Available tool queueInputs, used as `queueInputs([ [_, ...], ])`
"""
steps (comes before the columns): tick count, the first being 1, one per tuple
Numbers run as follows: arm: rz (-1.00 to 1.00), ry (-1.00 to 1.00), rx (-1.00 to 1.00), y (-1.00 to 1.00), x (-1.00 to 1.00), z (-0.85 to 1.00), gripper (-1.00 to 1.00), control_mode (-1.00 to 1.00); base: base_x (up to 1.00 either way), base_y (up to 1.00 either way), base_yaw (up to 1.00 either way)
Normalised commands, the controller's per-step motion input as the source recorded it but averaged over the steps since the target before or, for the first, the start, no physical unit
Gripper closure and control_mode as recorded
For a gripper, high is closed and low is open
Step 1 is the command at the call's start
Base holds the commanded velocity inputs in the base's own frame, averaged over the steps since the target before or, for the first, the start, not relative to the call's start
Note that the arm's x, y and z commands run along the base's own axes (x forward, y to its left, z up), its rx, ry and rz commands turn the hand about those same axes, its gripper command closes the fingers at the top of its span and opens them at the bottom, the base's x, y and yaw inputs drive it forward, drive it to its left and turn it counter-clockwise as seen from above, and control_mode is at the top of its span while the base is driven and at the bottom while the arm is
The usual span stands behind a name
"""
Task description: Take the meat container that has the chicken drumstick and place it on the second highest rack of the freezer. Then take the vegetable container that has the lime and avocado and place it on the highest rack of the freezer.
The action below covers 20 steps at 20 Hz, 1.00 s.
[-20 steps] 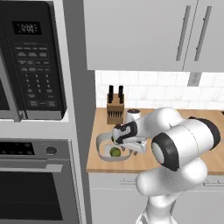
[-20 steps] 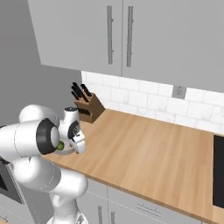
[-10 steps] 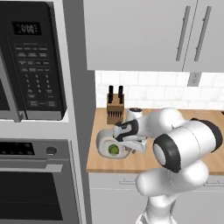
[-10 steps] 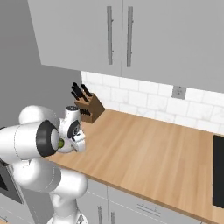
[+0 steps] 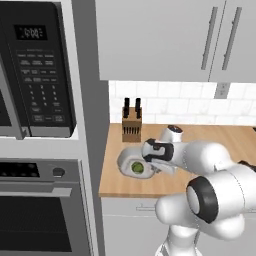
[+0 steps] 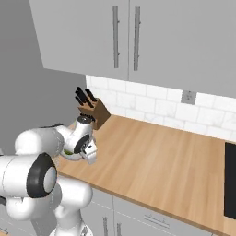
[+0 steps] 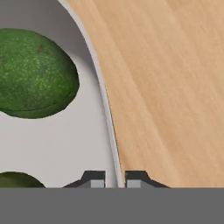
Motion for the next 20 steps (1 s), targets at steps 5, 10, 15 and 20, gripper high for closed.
queueInputs([
  [5,0.00,0.00,-0.02,-0.29,-0.21,0.96,1.00,-1.00,0.00,0.00,0.00],
  [10,0.00,0.00,-0.09,-0.43,-0.30,0.93,1.00,-1.00,0.00,0.00,0.00],
  [15,0.00,-0.03,-0.07,-0.45,-0.45,0.64,1.00,-1.00,0.00,0.00,0.00],
  [20,-0.01,-0.17,0.00,-0.41,-0.75,0.50,1.00,-1.00,0.00,0.00,0.00],
])
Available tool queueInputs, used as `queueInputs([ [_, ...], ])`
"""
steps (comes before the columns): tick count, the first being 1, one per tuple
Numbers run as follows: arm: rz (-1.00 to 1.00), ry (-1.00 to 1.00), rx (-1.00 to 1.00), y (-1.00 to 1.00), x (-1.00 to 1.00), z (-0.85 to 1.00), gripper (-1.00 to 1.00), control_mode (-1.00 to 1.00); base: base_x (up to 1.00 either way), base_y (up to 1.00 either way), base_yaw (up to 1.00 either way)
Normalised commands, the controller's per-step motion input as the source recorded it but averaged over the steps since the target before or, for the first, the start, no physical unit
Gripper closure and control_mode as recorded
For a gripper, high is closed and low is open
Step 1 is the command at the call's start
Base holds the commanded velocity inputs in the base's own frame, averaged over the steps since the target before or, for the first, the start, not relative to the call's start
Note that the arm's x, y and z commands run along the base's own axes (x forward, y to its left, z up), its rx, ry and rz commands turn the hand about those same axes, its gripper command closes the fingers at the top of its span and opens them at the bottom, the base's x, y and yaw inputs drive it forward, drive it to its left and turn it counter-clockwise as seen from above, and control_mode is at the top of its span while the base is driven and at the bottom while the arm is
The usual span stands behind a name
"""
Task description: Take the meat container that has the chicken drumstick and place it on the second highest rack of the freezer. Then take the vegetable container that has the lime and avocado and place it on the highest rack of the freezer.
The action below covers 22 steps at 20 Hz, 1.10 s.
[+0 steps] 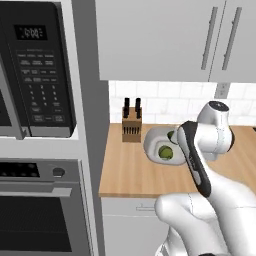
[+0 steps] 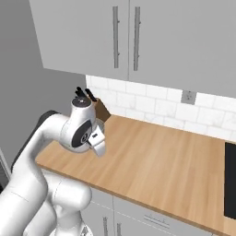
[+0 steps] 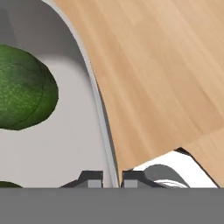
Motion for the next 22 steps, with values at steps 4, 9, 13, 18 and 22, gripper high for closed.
queueInputs([
  [4,-0.06,-0.11,0.00,-0.19,-0.57,0.56,1.00,-1.00,0.00,0.00,0.00],
  [9,-0.08,-0.05,0.00,-0.01,-0.39,0.51,1.00,-1.00,0.00,0.00,0.00],
  [13,-0.04,-0.02,0.00,-0.04,-0.31,0.47,1.00,-1.00,0.00,0.00,0.00],
  [18,-0.02,0.00,0.00,-0.09,-0.38,0.45,1.00,-1.00,0.00,0.00,0.00],
  [22,0.00,0.00,0.00,-0.01,-0.20,0.20,1.00,-1.00,0.00,0.00,0.00],
])
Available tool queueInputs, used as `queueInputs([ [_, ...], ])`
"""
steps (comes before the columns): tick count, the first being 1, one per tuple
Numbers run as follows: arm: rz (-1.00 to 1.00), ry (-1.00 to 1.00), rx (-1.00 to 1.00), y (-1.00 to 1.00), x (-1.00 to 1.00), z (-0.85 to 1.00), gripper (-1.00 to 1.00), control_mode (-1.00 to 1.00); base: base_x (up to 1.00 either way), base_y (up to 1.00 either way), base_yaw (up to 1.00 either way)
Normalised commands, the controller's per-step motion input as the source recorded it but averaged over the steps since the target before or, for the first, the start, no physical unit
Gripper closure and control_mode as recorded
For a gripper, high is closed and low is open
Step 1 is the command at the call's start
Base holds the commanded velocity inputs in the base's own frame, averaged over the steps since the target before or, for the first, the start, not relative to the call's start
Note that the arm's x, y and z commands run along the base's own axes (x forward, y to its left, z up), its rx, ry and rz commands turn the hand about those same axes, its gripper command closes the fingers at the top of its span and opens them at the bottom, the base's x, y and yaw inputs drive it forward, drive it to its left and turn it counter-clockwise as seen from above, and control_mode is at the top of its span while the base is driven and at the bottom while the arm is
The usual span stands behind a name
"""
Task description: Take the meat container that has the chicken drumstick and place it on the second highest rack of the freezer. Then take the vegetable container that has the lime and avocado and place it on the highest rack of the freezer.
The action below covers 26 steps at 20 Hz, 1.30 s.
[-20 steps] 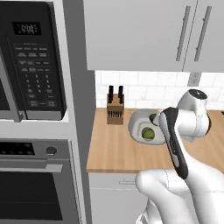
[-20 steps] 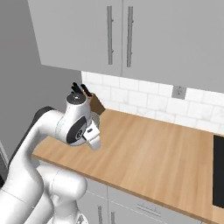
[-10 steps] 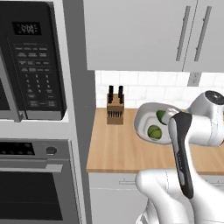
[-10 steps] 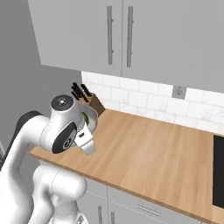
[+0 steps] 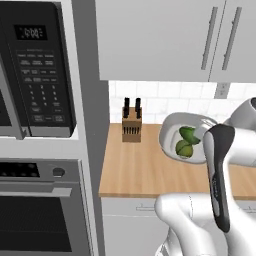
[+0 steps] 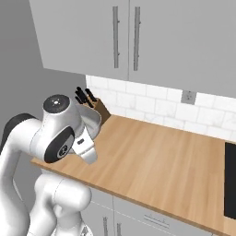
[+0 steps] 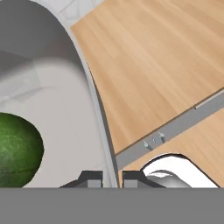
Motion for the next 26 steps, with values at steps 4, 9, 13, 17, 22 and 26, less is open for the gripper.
queueInputs([
  [4,0.00,0.00,0.00,0.00,0.00,0.00,1.00,-1.00,0.00,0.00,0.00],
  [9,0.00,0.00,0.00,0.00,0.00,0.00,1.00,-1.00,0.00,0.00,0.00],
  [13,0.00,0.00,0.00,0.00,-0.09,0.00,1.00,1.00,-0.07,0.00,0.00],
  [17,0.00,0.00,0.00,0.00,0.00,0.00,1.00,1.00,-0.54,0.22,0.05],
  [22,0.00,0.00,0.00,0.00,0.00,0.00,1.00,1.00,-0.37,0.49,0.23],
  [26,0.00,0.00,0.00,0.00,0.00,0.00,1.00,1.00,-0.29,0.56,0.36],
])
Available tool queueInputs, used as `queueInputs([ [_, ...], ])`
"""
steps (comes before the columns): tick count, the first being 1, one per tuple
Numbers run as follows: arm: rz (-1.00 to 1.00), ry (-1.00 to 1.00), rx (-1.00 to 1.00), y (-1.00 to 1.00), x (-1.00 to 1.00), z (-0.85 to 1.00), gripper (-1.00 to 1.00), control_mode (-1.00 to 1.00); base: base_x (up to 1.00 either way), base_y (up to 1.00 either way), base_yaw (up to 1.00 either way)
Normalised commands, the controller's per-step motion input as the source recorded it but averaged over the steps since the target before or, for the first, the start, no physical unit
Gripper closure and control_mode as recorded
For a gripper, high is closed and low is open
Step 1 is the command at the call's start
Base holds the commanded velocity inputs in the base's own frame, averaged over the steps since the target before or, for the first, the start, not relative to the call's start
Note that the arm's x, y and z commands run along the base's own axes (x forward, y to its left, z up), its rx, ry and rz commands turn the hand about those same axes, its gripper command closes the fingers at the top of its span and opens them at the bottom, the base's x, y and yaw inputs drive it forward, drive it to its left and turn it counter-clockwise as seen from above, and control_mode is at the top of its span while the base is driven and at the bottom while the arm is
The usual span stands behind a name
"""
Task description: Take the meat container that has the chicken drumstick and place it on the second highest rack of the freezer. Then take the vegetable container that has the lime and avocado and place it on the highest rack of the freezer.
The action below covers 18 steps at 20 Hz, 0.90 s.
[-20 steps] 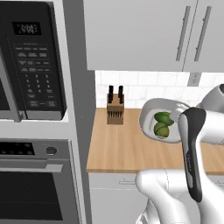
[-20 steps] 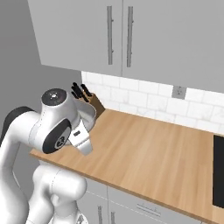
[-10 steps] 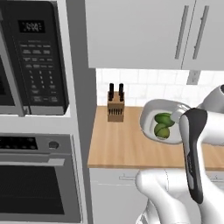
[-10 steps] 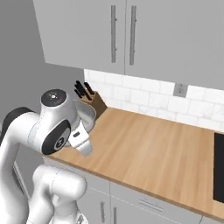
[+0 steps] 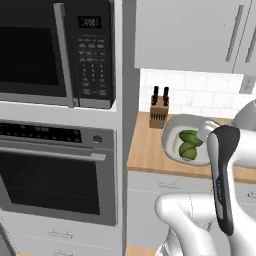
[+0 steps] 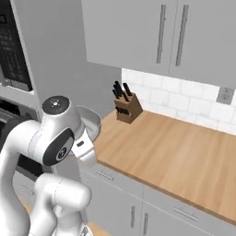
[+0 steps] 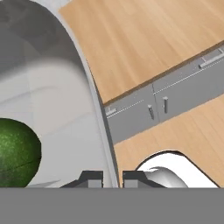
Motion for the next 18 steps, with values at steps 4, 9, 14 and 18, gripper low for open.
queueInputs([
  [4,0.00,0.00,0.00,0.00,0.00,0.00,1.00,1.00,-0.36,0.69,0.42],
  [9,0.00,0.00,0.00,0.00,0.00,0.00,1.00,1.00,-0.31,0.75,0.47],
  [14,0.00,0.00,0.00,0.00,0.00,0.00,1.00,1.00,-0.10,0.92,0.53],
  [18,0.00,0.00,0.00,0.00,0.00,0.00,1.00,1.00,0.01,1.00,0.50],
])
